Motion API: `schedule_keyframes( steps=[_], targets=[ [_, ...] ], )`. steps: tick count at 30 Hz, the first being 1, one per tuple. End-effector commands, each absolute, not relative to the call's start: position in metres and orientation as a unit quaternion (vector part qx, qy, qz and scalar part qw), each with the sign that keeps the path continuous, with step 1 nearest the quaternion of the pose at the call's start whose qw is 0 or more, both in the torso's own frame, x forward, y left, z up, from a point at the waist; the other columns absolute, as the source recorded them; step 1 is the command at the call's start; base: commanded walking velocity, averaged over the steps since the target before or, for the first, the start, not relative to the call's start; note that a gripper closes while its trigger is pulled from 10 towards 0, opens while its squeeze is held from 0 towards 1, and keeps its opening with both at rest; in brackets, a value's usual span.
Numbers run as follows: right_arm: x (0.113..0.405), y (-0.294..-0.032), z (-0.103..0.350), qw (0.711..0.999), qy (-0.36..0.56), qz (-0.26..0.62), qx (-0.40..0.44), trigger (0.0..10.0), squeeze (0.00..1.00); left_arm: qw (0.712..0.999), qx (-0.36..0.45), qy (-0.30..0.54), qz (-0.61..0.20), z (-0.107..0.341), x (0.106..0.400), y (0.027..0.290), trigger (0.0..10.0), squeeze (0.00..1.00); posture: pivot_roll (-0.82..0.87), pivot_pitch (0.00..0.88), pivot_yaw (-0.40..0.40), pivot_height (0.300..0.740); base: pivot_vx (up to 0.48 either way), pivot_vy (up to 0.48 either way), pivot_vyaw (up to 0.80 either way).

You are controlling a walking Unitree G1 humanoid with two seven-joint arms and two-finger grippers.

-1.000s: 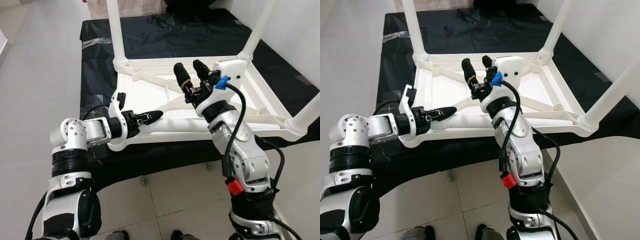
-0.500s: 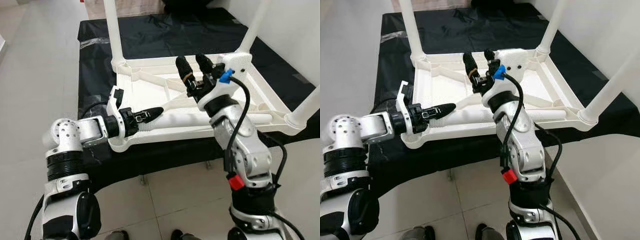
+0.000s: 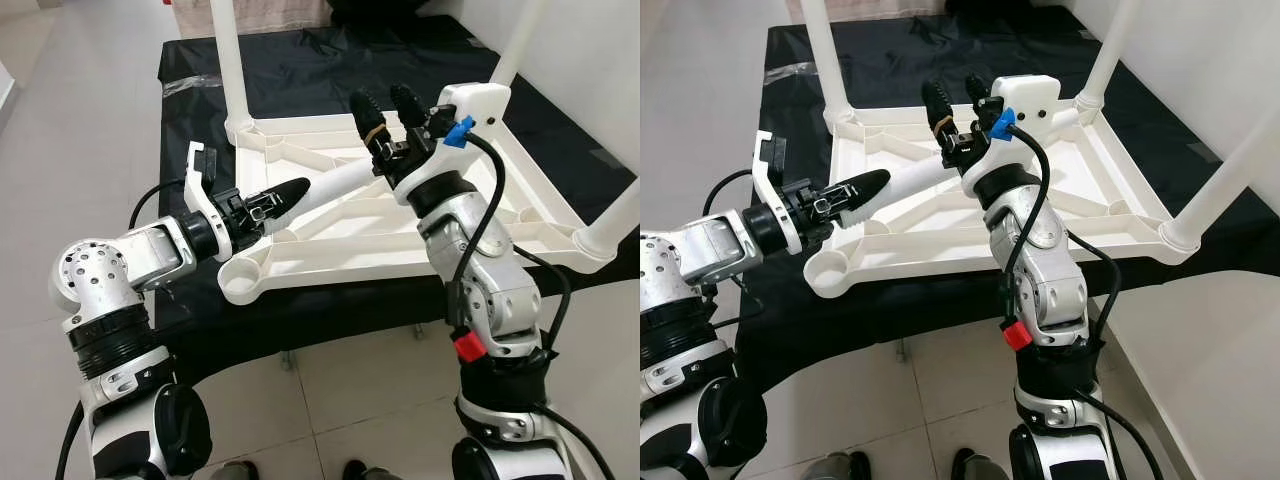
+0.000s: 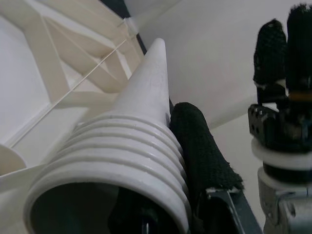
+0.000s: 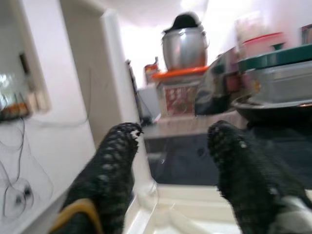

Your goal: Building children table

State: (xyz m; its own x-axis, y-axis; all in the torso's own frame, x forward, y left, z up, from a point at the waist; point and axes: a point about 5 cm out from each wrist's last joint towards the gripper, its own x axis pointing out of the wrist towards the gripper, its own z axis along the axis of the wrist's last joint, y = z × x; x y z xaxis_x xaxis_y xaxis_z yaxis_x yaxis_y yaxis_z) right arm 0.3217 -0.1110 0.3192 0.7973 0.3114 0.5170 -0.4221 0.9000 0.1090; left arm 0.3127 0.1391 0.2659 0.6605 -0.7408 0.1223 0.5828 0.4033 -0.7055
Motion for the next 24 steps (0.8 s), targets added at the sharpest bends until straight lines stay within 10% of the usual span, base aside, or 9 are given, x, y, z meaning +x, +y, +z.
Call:
schedule_keyframes(
  steps=[1, 2, 3, 11, 12, 16, 17, 24],
  targets=[
    [0.322, -0.114, 0.324, 0.936, -0.252, 0.198, 0.144, 10.0, 0.64, 0.833, -0.368, 0.1, -0.4, 0.265, 0.307, 0.139, 0.0, 0.0, 0.06, 0.113, -0.034, 0.74, 0.0, 0.0, 0.0],
    [0.322, -0.114, 0.324, 0.936, -0.252, 0.198, 0.144, 10.0, 0.64, 0.833, -0.368, 0.1, -0.4, 0.265, 0.307, 0.139, 0.0, 0.0, 0.06, 0.113, -0.034, 0.74, 0.0, 0.0, 0.0],
    [0.325, -0.116, 0.323, 0.932, -0.237, 0.208, 0.177, 10.0, 1.0, 0.844, -0.354, 0.09, -0.393, 0.264, 0.303, 0.139, 0.0, 0.0, 0.06, 0.108, -0.036, 0.74, 0.0, 0.0, 0.0],
    [0.335, -0.12, 0.29, 0.907, -0.145, 0.246, 0.309, 10.0, 1.0, 0.888, -0.252, 0.047, -0.382, 0.264, 0.279, 0.129, 0.0, 0.0, 0.07, 0.101, -0.048, 0.74, 0.0, 0.0, 0.0],
    [0.339, -0.121, 0.277, 0.89, -0.105, 0.258, 0.361, 10.0, 0.0, 0.901, -0.215, 0.032, -0.376, 0.264, 0.273, 0.127, 0.0, 0.0, 0.07, 0.106, -0.054, 0.74, 0.0, 0.0, 0.0],
    [0.346, -0.125, 0.249, 0.864, -0.029, 0.257, 0.433, 10.0, 0.0, 0.91, -0.196, 0.004, -0.367, 0.267, 0.267, 0.126, 0.0, 0.0, 0.08, 0.109, -0.064, 0.74, 0.0, 0.0, 0.0],
    [0.348, -0.126, 0.239, 0.851, -0.005, 0.258, 0.457, 10.0, 0.0, 0.913, -0.194, -0.003, -0.358, 0.268, 0.266, 0.127, 10.0, 0.0, 0.08, 0.11, -0.062, 0.74, 0.0, 0.0, 0.0],
    [0.351, -0.13, 0.237, 0.816, 0.01, 0.263, 0.514, 10.0, 0.0, 0.924, -0.179, -0.011, -0.339, 0.266, 0.264, 0.128, 10.0, 0.0, 0.08, 0.115, -0.065, 0.74, 0.0, 0.0, 0.0]
  ],
)
